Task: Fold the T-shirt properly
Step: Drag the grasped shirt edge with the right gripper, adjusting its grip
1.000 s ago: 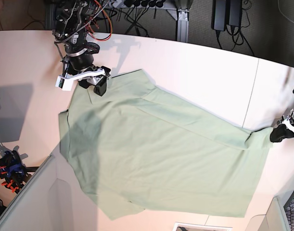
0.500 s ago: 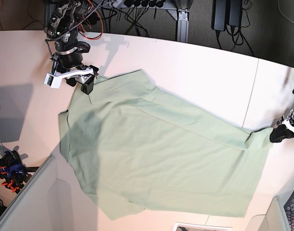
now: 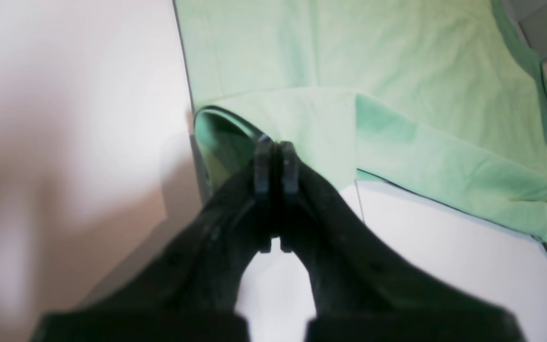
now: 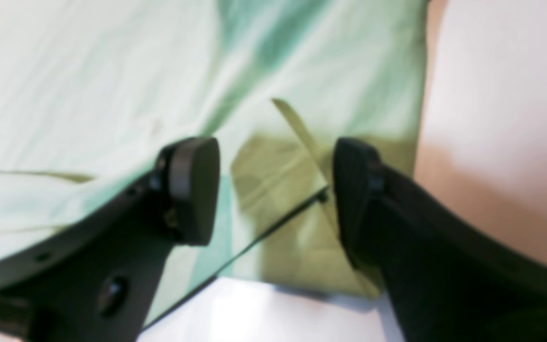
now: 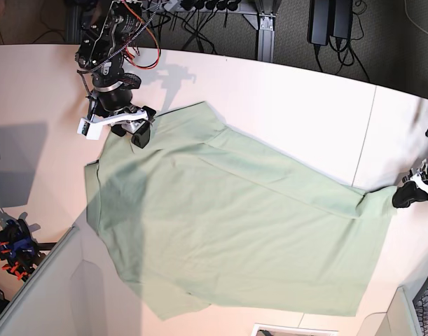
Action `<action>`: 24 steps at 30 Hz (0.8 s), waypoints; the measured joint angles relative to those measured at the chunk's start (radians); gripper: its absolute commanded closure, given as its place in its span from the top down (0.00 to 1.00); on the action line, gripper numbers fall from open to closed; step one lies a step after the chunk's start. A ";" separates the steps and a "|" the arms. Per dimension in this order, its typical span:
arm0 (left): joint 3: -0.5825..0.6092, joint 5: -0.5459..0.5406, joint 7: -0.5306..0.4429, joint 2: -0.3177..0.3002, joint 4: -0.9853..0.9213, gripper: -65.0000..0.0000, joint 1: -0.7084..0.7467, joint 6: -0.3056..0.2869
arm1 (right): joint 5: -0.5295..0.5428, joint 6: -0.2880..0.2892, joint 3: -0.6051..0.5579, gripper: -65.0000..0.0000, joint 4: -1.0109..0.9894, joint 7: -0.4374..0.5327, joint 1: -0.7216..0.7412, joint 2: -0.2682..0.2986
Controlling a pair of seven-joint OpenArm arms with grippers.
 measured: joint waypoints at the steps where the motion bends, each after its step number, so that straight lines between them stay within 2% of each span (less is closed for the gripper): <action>1: 0.000 0.000 0.000 0.000 0.000 0.00 0.000 0.000 | 0.000 0.000 0.000 0.58 0.003 -0.008 0.000 -0.003; 8: 0.000 0.002 0.000 0.000 0.000 0.00 0.001 0.000 | 0.003 0.000 -0.005 0.58 0.048 -0.055 -0.005 -0.046; 15: 0.000 0.002 0.000 0.000 0.000 0.00 0.001 0.000 | 0.003 0.000 -0.013 0.58 0.053 -0.063 -0.006 -0.046; 20: 0.000 0.002 0.000 0.000 0.000 0.00 0.001 0.000 | 0.008 -0.001 -0.013 0.58 0.108 -0.138 -0.006 -0.046; 24: 0.000 0.002 0.003 0.000 0.000 0.00 0.001 0.000 | 0.014 0.000 -0.014 0.58 0.166 -0.146 -0.008 -0.046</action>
